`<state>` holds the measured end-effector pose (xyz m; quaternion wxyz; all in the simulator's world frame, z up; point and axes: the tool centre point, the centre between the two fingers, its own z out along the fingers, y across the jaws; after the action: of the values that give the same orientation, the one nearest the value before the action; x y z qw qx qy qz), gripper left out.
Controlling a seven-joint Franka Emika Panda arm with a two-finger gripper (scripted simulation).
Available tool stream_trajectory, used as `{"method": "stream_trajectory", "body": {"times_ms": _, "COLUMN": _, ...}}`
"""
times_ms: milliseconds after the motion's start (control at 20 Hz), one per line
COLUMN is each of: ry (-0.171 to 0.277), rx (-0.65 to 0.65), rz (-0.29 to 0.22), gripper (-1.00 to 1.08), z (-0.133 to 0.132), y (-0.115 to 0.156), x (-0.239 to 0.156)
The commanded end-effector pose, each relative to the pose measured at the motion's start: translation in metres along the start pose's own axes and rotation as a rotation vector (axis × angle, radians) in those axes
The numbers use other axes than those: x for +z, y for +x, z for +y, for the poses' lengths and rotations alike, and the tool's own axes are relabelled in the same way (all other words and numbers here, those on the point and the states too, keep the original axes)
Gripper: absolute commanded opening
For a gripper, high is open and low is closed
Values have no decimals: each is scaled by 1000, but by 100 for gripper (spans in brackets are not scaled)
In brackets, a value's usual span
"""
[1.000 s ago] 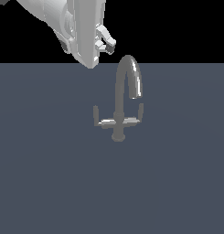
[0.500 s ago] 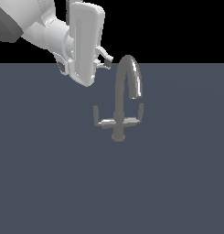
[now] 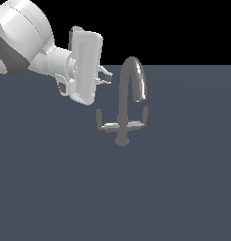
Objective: Turn on the faucet by rotating a designated handle.
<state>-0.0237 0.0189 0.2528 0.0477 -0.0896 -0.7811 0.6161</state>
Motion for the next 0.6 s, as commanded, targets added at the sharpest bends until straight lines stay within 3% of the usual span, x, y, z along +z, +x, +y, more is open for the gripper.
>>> {"method": "stream_trajectory", "body": {"times_ms": 0, "ry": 35, "rx": -78, "rz": -24, "gripper": -100, "z": 11, "y": -4, "x": -2}}
{"method": "stream_trajectory", "body": {"times_ms": 550, "ry": 201, "rx": -412, "rz": -106, "gripper": -100, "z": 61, "y": -20, "x": -9}}
